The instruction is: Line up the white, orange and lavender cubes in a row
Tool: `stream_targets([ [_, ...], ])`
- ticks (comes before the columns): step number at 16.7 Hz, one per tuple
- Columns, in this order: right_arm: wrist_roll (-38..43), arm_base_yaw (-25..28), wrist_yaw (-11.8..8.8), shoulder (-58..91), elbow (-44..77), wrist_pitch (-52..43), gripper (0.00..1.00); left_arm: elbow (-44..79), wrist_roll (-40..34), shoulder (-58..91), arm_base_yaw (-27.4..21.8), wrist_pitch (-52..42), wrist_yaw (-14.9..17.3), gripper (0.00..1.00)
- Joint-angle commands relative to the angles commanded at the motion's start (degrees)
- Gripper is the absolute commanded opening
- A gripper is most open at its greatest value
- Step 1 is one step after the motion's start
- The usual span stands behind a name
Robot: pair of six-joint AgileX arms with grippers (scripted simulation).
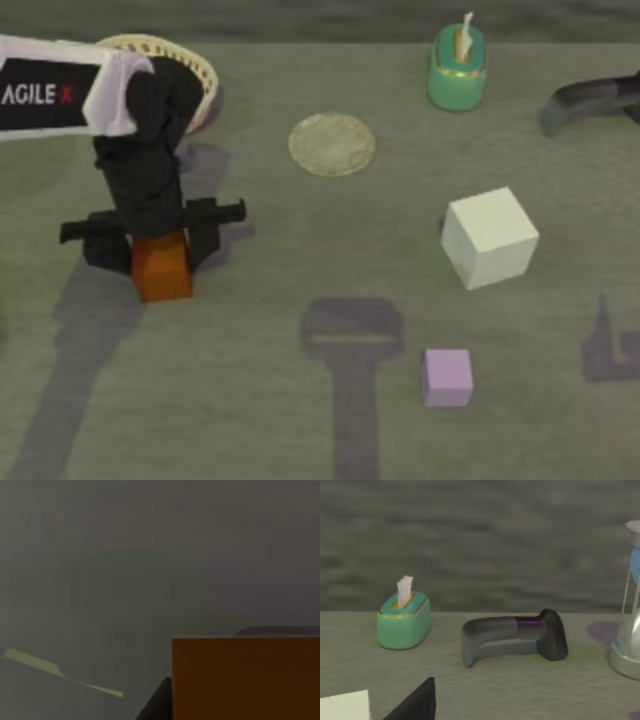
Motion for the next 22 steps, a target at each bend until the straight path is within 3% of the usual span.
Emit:
stream_targets([
  [2, 0.00, 0.00, 0.00, 0.00, 0.00, 0.00, 1.00, 0.00, 0.00, 0.00, 0.00, 0.00, 0.00, 0.00],
  [11, 0.00, 0.00, 0.00, 0.00, 0.00, 0.00, 1.00, 0.52, 0.34, -1.38, 0.12, -0.81, -0.48, 0.00],
  [18, 0.00, 0.00, 0.00, 0.00, 0.00, 0.00, 1.00, 8.08, 0.14, -5.98, 1.11, -13.44, -0.52, 0.00],
  [22, 0.00, 0.00, 0.00, 0.00, 0.00, 0.00, 1.00, 8.76, 0.19, -6.67, 1.20, -14.38, -0.53, 0.00],
])
